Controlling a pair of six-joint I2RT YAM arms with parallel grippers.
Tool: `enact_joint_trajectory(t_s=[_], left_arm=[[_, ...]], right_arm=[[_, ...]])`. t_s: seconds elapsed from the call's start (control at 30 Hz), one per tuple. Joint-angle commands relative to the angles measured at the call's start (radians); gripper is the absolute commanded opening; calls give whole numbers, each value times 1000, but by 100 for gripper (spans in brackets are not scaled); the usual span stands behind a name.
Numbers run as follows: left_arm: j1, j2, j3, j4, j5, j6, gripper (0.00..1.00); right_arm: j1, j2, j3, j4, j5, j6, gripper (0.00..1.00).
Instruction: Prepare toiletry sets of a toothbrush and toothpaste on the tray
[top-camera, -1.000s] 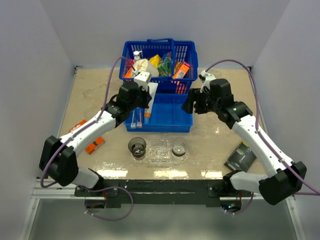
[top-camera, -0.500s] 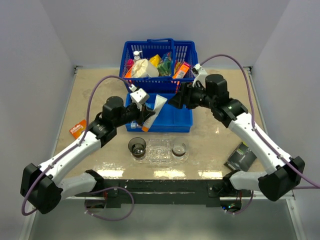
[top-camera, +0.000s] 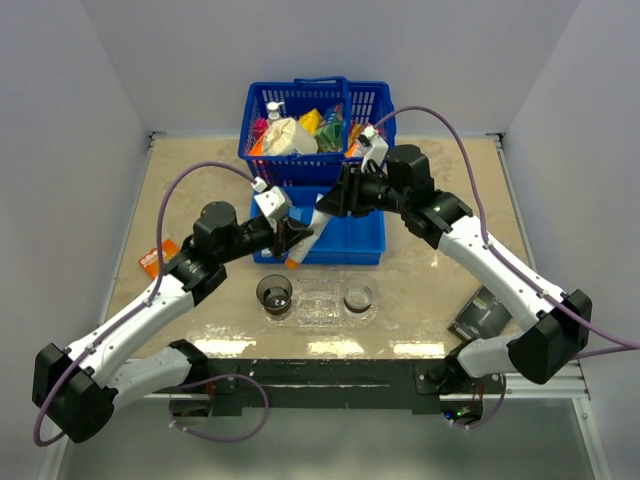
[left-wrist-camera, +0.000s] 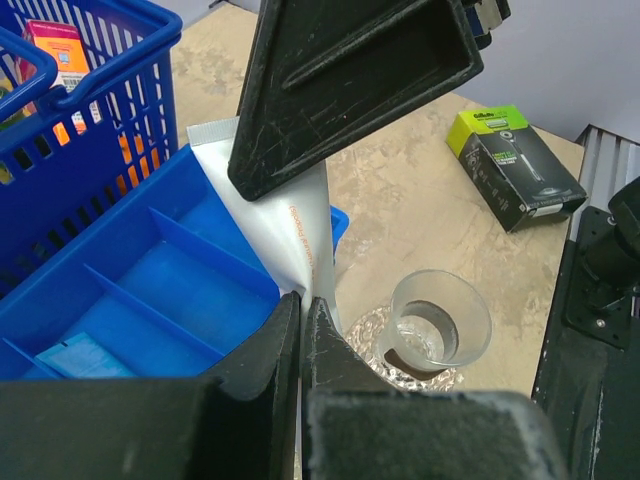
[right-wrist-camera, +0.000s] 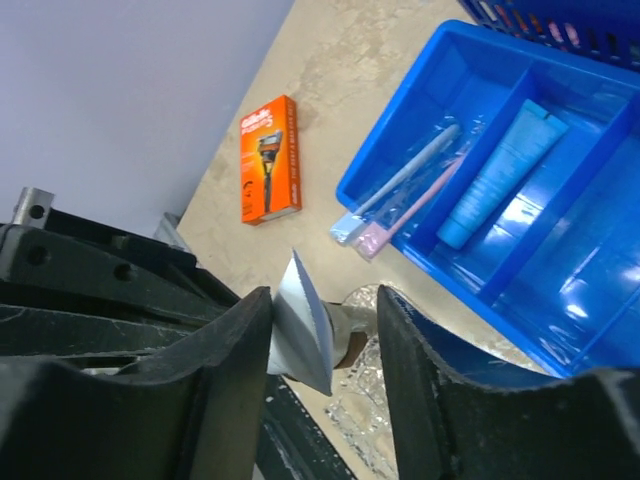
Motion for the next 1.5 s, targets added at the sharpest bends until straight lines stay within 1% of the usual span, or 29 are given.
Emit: enact_joint_trajectory(t_s=[0.0, 0.1, 0.13, 0.2, 0.23, 0.27, 0.33, 0.37, 0.43, 0.47, 0.5, 0.57, 0.63, 0.67, 0.73, 0.77, 0.83, 0.9, 0.97, 1.0, 1.1, 1.17, 1.2, 1.23, 1.3, 1.33, 1.4, 1.43, 1.47], left_arm=[[-10, -28, 2, 80, -12, 14, 0], [-16, -32, -1, 84, -7, 14, 0], [-18, -31, -4, 85, -7, 14, 0], [-18, -35, -7, 91, -3, 2, 0], [-18, -34, -10, 106, 2, -7, 0], [-19, -32, -13, 111, 17, -24, 9], [-18, -25, -5, 113, 36, -34, 20], [-19, -19, -2, 111, 49, -43, 35], [-16, -16, 4, 110, 62, -50, 46], [-15, -16, 4, 113, 75, -63, 60], [-13, -14, 4, 117, 83, -70, 67], [-3, -11, 2, 133, 132, -102, 80], [11, 7, 2, 171, 187, -150, 84], [28, 18, 4, 188, 262, -170, 86], [45, 44, 6, 249, 337, -219, 87], [60, 66, 4, 275, 402, -269, 88], [69, 89, -7, 342, 451, -317, 88], [73, 104, -7, 369, 511, -331, 89], [70, 132, -10, 407, 574, -380, 88], [70, 138, -19, 451, 586, -397, 88], [63, 152, -25, 488, 612, -431, 86], [53, 159, -28, 502, 628, -443, 83], [51, 165, -25, 499, 634, -445, 81], [48, 173, -24, 499, 637, -448, 74], [42, 181, -24, 507, 648, -455, 66], [40, 188, -24, 510, 649, -460, 59], [34, 195, -22, 510, 654, -463, 51], [30, 199, -22, 510, 658, -463, 44], [30, 199, -22, 508, 660, -463, 40]], right_arm=[[4, -19, 29, 69, -66, 27, 46], [6, -32, 6, 83, -63, 31, 38], [5, -35, -2, 86, -63, 31, 27], [6, -37, -6, 86, -69, 33, 14], [5, -40, -11, 89, -75, 33, 4], [4, -48, -15, 90, -73, 33, 0], [4, -68, -26, 92, -67, 28, 0], [4, -75, -29, 90, -63, 27, 0], [6, -98, -35, 87, -49, 10, 0], [6, -104, -40, 87, -46, 7, 0], [5, -111, -46, 87, -47, 4, 0], [4, -126, -52, 87, -64, -11, 0], [5, -134, -51, 84, -69, -36, 0], [4, -141, -49, 81, -81, -44, 0], [6, -147, -51, 81, -132, -62, 0], [5, -158, -52, 79, -147, -68, 0], [5, -169, -52, 69, -191, -93, 0], [8, -184, -54, 61, -234, -108, 0], [9, -192, -61, 70, -260, -116, 0], [12, -198, -69, 79, -271, -120, 0], [27, -203, -74, 84, -300, -130, 0], [41, -203, -72, 84, -297, -140, 0], [47, -201, -72, 83, -293, -148, 0], [49, -203, -74, 84, -290, -148, 0], [54, -201, -74, 84, -285, -153, 0], [55, -200, -72, 83, -285, -156, 0], [60, -204, -72, 84, -281, -157, 0], [58, -206, -72, 84, -278, -159, 0], [58, -207, -69, 83, -276, -159, 0]])
